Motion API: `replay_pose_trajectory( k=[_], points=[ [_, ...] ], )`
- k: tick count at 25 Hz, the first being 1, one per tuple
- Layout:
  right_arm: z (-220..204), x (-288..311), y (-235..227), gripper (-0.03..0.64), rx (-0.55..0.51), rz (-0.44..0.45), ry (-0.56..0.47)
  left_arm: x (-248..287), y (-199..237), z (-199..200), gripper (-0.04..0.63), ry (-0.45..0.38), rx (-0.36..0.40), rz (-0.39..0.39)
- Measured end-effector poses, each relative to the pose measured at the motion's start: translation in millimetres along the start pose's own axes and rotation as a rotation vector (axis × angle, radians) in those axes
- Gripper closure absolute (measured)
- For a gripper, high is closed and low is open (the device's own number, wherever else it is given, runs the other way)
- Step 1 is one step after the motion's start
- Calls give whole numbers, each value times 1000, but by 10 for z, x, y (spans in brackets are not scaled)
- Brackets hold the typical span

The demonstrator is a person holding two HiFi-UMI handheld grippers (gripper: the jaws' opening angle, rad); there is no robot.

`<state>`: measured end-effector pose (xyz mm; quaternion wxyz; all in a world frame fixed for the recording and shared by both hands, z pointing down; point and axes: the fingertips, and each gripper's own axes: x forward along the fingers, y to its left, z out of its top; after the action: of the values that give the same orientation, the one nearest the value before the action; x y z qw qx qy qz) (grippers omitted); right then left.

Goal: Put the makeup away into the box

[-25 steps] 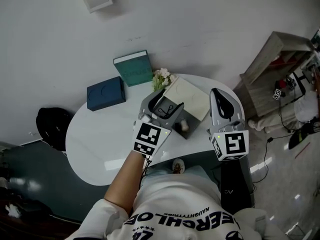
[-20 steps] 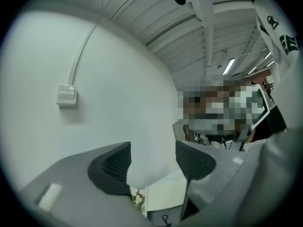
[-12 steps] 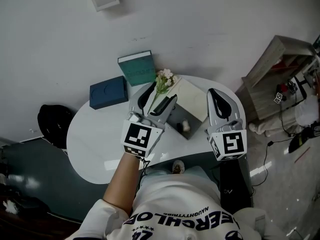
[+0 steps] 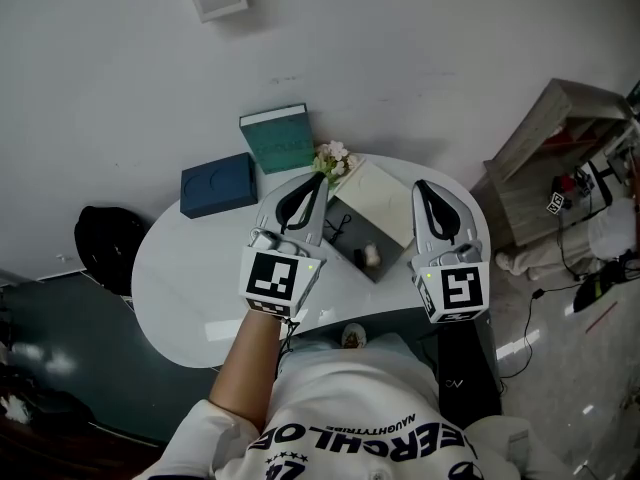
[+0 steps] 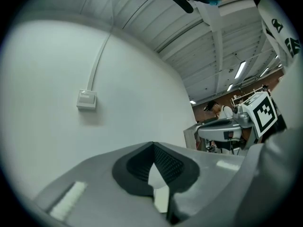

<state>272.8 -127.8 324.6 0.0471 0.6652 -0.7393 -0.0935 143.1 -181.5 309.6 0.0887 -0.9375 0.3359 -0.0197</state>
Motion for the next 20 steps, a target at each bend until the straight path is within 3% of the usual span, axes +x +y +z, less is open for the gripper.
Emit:
replay_pose_trajectory(
  k=[20],
  points=[
    [-8, 69, 105, 589, -47, 9, 31, -45, 84, -61, 594, 1, -8, 8]
  ],
)
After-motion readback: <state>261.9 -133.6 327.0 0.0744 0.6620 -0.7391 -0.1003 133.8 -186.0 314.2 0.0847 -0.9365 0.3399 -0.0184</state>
